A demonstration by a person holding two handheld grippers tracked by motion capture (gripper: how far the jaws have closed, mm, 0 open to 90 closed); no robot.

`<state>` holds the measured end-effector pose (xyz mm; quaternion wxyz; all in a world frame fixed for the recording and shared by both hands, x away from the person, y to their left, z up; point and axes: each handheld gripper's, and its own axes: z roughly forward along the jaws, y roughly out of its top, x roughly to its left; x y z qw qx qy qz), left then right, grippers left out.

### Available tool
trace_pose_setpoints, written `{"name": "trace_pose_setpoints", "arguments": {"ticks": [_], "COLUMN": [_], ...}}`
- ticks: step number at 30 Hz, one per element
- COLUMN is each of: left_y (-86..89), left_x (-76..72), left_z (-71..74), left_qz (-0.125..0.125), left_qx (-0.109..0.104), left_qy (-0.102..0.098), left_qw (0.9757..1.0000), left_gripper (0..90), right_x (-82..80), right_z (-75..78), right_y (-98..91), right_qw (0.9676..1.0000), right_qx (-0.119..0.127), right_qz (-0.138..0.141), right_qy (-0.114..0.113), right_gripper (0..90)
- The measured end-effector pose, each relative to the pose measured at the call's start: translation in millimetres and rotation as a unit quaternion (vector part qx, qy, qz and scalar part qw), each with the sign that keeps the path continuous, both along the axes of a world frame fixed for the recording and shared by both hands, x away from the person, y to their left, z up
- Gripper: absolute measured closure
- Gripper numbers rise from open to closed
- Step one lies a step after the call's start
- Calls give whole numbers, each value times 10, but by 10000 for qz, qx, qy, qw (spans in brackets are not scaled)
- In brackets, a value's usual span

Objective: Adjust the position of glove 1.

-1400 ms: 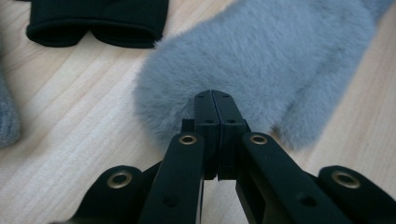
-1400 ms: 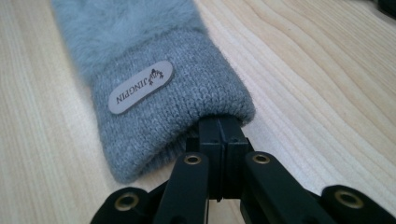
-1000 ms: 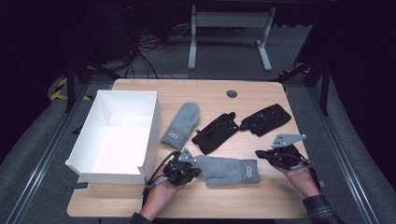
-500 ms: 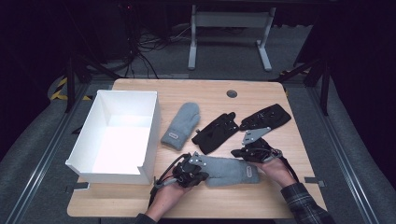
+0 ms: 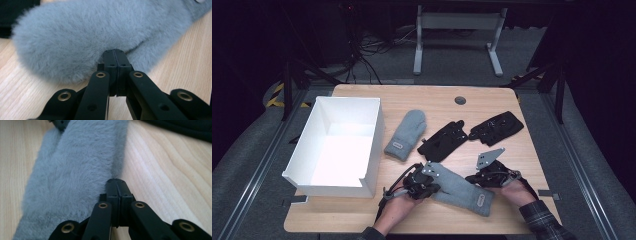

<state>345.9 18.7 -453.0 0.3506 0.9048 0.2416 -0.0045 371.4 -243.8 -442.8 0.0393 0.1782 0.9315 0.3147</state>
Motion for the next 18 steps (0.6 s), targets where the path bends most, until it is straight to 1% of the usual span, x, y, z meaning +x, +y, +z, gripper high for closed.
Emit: {"name": "trace_pose_setpoints", "arguments": {"ticks": [2,4,7,10,11,13,14,16,17,18], "left_y": [-50,-99,-186,-271,-296,-353,-384,-418,-444,-455], "left_x": [15,38,74,113,131,185,216,267,320,345], "left_z": [3,6,6,9,16,19,20,17,11,6], "left_qz": [-10,-45,-69,-87,-97,-79,-54,-54,-35,3], "left_qx": [27,48,53,44,75,55,81,77,75,62], "left_qy": [1,-8,-20,-38,-36,-50,-37,-87,-79,-74], "left_qw": [10000,10000,10000,9999,9999,9999,9999,9999,9999,10000], "left_gripper": [900,900,900,900,900,900,900,900,900,900], "right_x": [-21,-35,-59,-80,-89,-98,-99,-97,-97,-98], "right_z": [2,5,9,16,20,20,22,24,23,24], "right_y": [-20,-38,-60,-88,-98,-110,-114,-112,-109,-102], "right_qw": [10000,10000,10000,10000,9999,9999,9999,9999,9999,9999], "right_qx": [15,1,7,18,27,46,49,64,74,82], "right_qz": [-13,32,63,58,44,30,25,37,42,51], "right_qy": [25,13,60,64,88,91,92,83,80,110], "right_gripper": [900,900,900,900,900,900,900,900,900,900]}}
